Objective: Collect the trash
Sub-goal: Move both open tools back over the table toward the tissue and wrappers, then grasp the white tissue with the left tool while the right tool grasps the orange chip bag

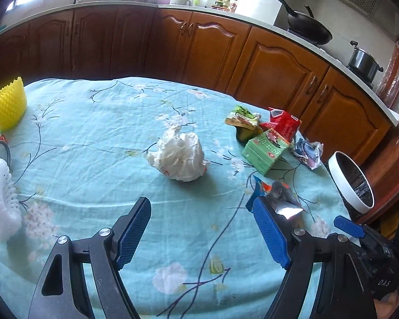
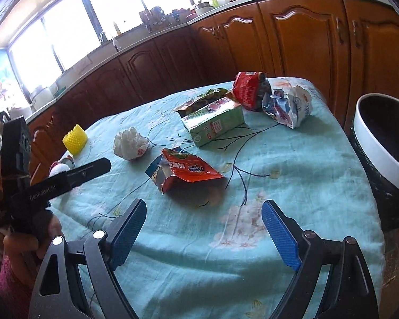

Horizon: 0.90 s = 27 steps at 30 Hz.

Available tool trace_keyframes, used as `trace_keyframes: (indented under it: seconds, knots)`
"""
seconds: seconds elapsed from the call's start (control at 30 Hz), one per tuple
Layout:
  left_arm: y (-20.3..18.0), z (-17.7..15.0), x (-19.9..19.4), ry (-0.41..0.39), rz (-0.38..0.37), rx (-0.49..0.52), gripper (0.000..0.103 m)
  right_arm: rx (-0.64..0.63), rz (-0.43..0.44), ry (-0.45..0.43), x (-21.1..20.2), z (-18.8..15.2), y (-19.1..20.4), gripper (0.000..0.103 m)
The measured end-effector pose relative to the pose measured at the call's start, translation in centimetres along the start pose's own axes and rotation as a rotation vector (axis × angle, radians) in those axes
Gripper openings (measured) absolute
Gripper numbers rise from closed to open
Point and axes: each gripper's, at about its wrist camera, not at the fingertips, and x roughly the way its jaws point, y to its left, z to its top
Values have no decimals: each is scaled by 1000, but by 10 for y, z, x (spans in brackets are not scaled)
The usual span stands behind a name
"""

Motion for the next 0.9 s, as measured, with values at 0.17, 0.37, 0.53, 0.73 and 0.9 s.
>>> trace_keyframes:
  seconds: [0.17,0.37,0.53,0.73,0.9]
  knots:
    - [8,15,14,10,21,-3,79,-127,-39,35,15,7,10,70]
    - [12,38,45,34,32,-9,79,-271,-81,63,39,15,25,53]
    - [10,44,73,64,37,0,76,-330,-92,64,51,21,34,16]
    - [0,41,82,79,22,44,42,-299,-90,42,44,24,30,1]
    - [-18,34,64,64,-36,76,39,-198,-54,17,25,25,14,1]
